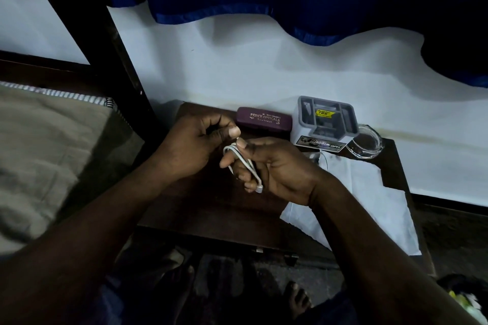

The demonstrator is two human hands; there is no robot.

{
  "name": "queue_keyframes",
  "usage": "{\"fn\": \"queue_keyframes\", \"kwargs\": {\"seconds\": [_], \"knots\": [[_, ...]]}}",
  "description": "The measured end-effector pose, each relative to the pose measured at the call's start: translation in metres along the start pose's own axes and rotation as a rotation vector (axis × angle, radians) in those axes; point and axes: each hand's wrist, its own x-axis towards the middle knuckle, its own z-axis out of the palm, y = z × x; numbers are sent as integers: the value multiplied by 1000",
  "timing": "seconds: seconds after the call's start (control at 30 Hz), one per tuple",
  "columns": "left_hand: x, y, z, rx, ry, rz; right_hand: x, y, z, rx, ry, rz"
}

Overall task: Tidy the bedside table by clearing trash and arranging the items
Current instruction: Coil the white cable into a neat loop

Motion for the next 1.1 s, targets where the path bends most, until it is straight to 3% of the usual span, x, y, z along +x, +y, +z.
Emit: {"fn": "queue_keyframes", "kwargs": {"seconds": [0.17, 0.6, 0.9, 1.1], "knots": [[-2, 6, 6, -75, 65, 12, 2, 4, 4, 38, -71, -3], [1, -4, 0, 146, 170, -46, 5, 2, 8, -130, 61, -14], [-2, 4, 1, -164, 21, -162, 3, 4, 6, 9, 64, -122], [-6, 18, 4, -390, 22, -370, 7, 4, 5, 183, 61, -171]]}}
